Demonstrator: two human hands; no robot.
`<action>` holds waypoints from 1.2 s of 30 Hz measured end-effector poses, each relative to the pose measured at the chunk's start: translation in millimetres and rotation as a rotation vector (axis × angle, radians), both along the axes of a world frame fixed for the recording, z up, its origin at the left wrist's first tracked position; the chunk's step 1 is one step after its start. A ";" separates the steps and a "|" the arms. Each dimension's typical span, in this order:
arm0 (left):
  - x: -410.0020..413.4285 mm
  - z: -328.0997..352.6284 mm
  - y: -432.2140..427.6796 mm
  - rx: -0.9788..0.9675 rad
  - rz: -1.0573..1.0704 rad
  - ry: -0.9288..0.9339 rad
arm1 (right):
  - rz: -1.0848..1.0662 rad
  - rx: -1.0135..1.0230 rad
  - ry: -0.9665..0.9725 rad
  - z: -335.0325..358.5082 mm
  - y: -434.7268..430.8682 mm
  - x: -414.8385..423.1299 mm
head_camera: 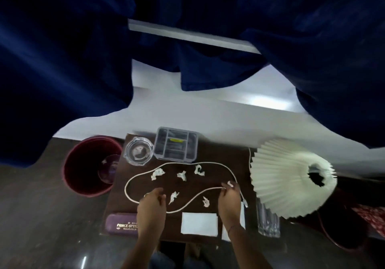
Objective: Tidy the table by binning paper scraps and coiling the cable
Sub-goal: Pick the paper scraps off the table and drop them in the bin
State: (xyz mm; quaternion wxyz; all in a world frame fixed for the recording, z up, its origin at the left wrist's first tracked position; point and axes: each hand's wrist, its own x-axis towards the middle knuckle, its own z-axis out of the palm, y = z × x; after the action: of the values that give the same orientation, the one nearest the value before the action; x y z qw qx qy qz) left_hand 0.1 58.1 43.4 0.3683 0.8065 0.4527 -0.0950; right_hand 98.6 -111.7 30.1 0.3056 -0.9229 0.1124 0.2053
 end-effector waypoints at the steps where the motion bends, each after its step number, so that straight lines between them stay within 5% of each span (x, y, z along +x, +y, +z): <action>1: 1.5 -1.2 -4.5 -0.005 -0.012 -0.001 | 0.000 -0.022 0.007 -1.9 -7.0 4.1; 16: 11.9 -13.1 -19.3 -0.018 -0.079 -0.030 | 0.257 -0.183 0.097 -32.0 -22.8 25.1; 20: 14.8 -14.7 -18.8 -0.145 0.094 -0.071 | 0.261 -0.191 0.069 -29.4 -22.1 30.7; 27: 33.1 -14.4 -12.5 -0.551 0.597 -0.188 | 0.024 0.161 0.011 -2.8 28.4 15.3; 36: 21.8 -6.7 13.1 -0.780 0.685 -0.267 | -0.183 0.547 0.244 18.9 104.5 -30.5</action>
State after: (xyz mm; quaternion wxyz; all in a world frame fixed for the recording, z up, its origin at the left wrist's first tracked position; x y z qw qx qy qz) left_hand 21.9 71.2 36.7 0.7050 0.4209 0.5701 -0.0274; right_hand 68.1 -7.2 49.0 0.5440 -0.7611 0.1715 0.3089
